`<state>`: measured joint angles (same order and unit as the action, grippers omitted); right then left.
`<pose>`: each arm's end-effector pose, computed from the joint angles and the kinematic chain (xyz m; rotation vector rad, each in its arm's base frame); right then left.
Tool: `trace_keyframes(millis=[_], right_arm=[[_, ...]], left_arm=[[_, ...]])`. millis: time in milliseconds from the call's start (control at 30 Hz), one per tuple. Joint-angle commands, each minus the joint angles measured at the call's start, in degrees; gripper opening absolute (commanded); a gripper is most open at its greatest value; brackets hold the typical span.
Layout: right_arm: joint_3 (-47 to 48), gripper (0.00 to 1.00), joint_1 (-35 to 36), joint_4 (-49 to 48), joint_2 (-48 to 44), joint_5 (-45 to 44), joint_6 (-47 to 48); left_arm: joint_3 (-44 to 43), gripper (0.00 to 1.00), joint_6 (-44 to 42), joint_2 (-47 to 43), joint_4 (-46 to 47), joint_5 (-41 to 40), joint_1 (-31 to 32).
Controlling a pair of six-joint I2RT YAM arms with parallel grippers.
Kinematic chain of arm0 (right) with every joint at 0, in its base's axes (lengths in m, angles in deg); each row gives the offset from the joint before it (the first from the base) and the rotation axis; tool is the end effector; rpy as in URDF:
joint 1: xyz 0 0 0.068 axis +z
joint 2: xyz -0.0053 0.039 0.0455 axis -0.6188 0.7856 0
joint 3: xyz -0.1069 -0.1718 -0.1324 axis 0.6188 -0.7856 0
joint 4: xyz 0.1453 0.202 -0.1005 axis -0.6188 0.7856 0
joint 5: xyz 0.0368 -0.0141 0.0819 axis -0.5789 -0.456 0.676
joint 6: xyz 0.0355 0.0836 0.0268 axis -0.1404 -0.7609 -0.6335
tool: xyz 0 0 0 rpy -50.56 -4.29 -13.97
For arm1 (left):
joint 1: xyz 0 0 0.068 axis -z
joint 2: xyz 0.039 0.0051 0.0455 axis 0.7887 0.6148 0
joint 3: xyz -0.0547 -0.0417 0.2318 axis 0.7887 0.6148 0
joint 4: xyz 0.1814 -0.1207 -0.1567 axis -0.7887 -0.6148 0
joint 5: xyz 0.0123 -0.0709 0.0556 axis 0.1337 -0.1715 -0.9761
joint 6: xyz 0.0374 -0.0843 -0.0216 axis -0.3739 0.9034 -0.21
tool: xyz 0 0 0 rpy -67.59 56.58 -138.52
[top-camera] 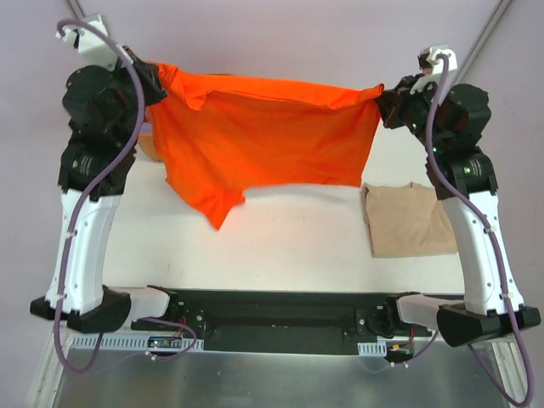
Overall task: Fold and stack the t-shirts
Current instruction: Flatten out the tshirt
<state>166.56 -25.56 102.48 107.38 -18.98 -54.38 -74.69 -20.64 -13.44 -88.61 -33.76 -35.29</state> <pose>0.3051 0.0864 0.4999 -0.4807 1.4226 0.1621 0.2765 -0.0547 0.5727 -0.2419 1.3534 -0.2296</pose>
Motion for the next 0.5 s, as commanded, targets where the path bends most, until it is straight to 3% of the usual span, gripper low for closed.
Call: trace_keyframes(millis=[0,100,133,167,300,367,400,467], right_arm=[[-5.8,0.04,-0.4,-7.3,-8.4,7.5,-3.4],[-15.7,0.07,-0.4,-8.0,-14.7,6.1,-2.6],[-20.0,0.08,-0.4,-7.8,-17.3,5.5,-3.0],[-24.4,0.09,-0.4,-7.8,-19.9,5.8,-3.2],[-43.7,0.18,-0.3,-8.7,-30.8,6.8,-6.3],[-51.2,0.22,-0.4,-6.7,-34.5,8.5,-9.1],[-53.3,0.24,-0.4,-3.8,-35.7,8.9,-9.7],[-55.5,0.35,-0.4,3.0,-38.0,6.5,-12.0]], left_arm=[[10.0,0.0,1.0,-11.8,4.2,4.5,-0.4],[26.4,0.0,6.0,-21.3,4.5,7.9,-0.4],[33.3,0.0,8.1,-24.9,5.1,3.8,1.8],[38.9,0.0,11.8,-29.1,4.9,-0.6,4.1],[65.6,0.02,34.4,-47.4,2.3,-0.3,4.5],[76.2,0.09,44.2,-58.3,1.6,2.7,4.5],[79.7,0.13,44.2,-61.8,1.4,5.8,4.5],[83.8,0.31,43.0,-68.4,-3.2,12.3,4.5]])
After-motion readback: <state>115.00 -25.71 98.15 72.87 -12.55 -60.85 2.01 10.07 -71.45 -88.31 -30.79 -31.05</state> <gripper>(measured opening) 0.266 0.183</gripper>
